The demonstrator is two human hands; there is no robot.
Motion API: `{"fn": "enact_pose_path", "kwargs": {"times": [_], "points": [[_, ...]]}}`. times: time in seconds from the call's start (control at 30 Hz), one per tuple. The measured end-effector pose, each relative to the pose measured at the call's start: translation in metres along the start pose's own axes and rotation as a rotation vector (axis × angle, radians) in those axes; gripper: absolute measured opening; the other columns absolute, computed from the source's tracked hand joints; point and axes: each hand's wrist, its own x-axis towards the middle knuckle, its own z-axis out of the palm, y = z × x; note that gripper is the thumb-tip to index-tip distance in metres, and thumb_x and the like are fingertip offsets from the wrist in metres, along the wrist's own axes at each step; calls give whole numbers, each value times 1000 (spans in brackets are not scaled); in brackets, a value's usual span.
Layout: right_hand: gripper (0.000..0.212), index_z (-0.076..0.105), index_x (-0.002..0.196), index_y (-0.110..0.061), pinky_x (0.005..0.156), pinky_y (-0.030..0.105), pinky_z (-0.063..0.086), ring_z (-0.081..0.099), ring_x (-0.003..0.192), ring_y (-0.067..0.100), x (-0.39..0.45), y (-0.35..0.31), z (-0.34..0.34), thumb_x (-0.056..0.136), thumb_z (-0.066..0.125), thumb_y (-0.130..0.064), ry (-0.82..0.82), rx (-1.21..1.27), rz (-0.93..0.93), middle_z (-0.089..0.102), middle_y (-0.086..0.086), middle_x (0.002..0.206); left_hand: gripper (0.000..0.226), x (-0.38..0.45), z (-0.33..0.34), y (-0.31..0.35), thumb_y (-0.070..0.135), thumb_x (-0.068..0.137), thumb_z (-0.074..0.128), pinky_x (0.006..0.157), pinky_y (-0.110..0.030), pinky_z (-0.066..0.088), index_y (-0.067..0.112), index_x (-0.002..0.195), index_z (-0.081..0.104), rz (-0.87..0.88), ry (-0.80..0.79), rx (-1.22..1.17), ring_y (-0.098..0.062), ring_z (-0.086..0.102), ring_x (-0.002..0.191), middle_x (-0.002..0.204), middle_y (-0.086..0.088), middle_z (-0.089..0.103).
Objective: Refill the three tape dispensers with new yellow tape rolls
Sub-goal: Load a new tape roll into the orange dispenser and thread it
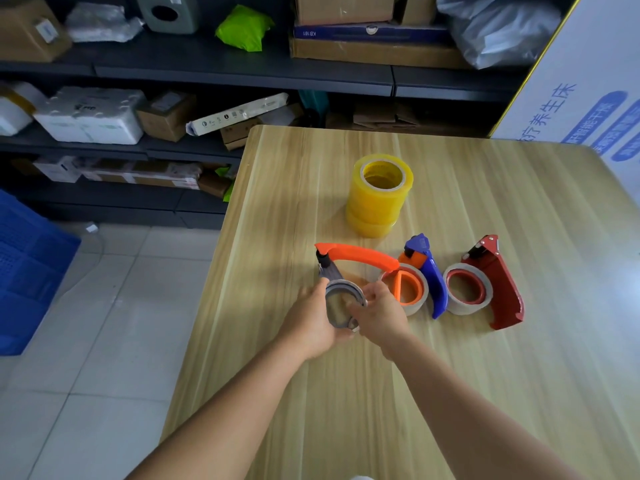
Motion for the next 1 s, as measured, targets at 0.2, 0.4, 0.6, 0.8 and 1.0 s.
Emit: {"fn": "enact_pose_path", "kwargs": {"times": [0.2, 0.4, 0.6, 0.8, 1.0], "points": [[68, 40, 139, -27, 82, 24, 43, 57, 100, 12, -7, -5, -4, 79, 71, -27, -150, -114, -239, 51, 0, 128, 86, 2, -13, 2, 31, 58, 83, 90, -38, 51, 32, 129, 36, 41, -3, 8, -23, 56, 103, 122, -3, 33], [84, 27, 148, -32, 91, 18, 31, 36, 133, 14, -7, -15, -13, 77, 72, -25, -233, -276, -346, 31, 1, 148, 98, -2, -8, -1, 51, 42, 79, 96, -38, 48, 47, 128, 31, 119, 13, -55, -16, 52, 117, 125, 4, 50], [91, 24, 147, -32, 81, 20, 41, 45, 110, 11, -9, -18, -21, 75, 78, -29, -252, -284, -351, 23, 0, 143, 108, -5, -9, -9, 27, 53, 92, 102, -30, 42, 25, 140, 28, 147, 10, -148, -12, 48, 119, 130, 7, 44], [112, 8, 151, -33, 82, 22, 45, 43, 113, 17, -5, -11, -17, 68, 82, -30, -268, -551, -473, 15, -4, 144, 84, -7, -14, -18, 16, 75, 78, 86, -16, 37, 24, 144, 30, 133, 0, -149, -6, 51, 103, 129, 10, 50], [99, 19, 151, -24, 87, 29, 49, 53, 104, 15, -5, -20, -17, 71, 77, -33, -208, -615, -559, 31, -5, 140, 85, -5, -13, -22, 14, 75, 76, 78, -3, 34, 27, 144, 29, 153, 13, -125, -4, 46, 104, 128, 10, 50]]}}
